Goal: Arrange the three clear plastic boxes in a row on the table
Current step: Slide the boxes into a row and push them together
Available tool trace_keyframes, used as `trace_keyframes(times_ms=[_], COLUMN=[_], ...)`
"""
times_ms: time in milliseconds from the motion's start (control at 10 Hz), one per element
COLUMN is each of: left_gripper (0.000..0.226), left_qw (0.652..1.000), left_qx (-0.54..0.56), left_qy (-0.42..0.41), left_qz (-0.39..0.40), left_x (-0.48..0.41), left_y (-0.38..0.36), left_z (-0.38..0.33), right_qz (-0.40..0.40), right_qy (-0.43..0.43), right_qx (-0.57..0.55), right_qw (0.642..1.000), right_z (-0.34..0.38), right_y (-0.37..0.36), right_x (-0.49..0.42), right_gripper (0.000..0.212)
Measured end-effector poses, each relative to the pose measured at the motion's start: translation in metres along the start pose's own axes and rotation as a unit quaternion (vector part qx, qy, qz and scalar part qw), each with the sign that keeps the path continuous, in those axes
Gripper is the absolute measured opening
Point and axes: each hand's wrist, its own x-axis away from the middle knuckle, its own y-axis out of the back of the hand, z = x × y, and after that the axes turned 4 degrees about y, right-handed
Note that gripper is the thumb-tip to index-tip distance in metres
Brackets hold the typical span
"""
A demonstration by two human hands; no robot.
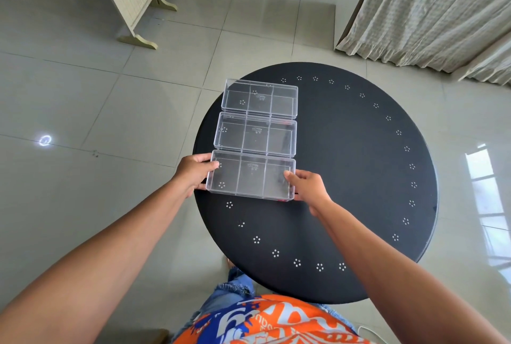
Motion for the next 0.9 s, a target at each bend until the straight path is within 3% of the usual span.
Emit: trace_keyframes(times_ms=[600, 700, 800, 900], left_gripper=[0.041, 0.042, 0.059, 0.072], left_qw=[1.0, 1.0, 0.999, 0.989], left_qx=[-0.011, -0.01, -0.023, -0.087], left_qy=[0.007, 0.005, 0.001, -0.052], left_qz=[0.001, -0.003, -0.022, -0.109], left_x=[-0.0087, -0.0079, -0.0122, -0.0053], left_y=[0.0005, 0.0001, 0.0017, -0.0023], left_z=[-0.0015, -0.0022, -0.0008, -0.0058], right_qz=[-0.011, -0.014, -0.017, -0.038], right_qy=[0.003, 0.003, -0.005, -0.009], right_qx=[-0.007, -0.004, -0.004, 0.004], right_qw=[1.0, 1.0, 1.0, 0.999], right_z=[-0.0008, 0.0008, -0.0025, -0.0021], right_y=[0.0003, 0.0002, 0.0024, 0.0072], right_x=[-0.0024, -0.0001, -0.0022, 0.0023], right_gripper=[0.009, 0.013, 0.032, 0.045])
